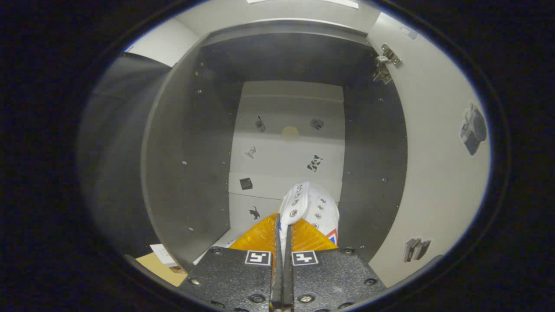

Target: Open the shoe cabinet door, grab the shoes and put them into the shoe cabinet, then close the shoe cabinet door.

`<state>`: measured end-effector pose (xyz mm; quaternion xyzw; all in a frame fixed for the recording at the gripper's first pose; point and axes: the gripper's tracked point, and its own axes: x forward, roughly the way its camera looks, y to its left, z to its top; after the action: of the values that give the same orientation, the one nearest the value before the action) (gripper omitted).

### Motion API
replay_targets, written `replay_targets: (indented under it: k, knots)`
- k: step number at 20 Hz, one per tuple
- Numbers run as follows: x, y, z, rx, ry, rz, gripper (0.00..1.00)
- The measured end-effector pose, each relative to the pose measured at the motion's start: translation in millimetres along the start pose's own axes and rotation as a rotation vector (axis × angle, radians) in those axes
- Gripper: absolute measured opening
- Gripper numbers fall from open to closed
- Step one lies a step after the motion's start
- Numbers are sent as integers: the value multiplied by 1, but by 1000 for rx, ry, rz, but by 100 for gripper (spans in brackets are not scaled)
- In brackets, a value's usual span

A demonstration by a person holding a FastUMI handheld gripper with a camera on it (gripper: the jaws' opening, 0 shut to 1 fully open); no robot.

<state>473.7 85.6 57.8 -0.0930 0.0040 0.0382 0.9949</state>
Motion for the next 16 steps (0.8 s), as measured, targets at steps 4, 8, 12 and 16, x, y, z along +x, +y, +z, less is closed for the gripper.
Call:
replay_targets:
  k: [4, 8, 12, 16]
  knots:
    - [42, -11, -39, -19, 86, -31, 4]
    - [79, 1, -81, -20, 151, -2, 5]
    - [104, 12, -116, -32, 226, 40, 7]
    - [118, 6, -132, -78, 238, 13, 10]
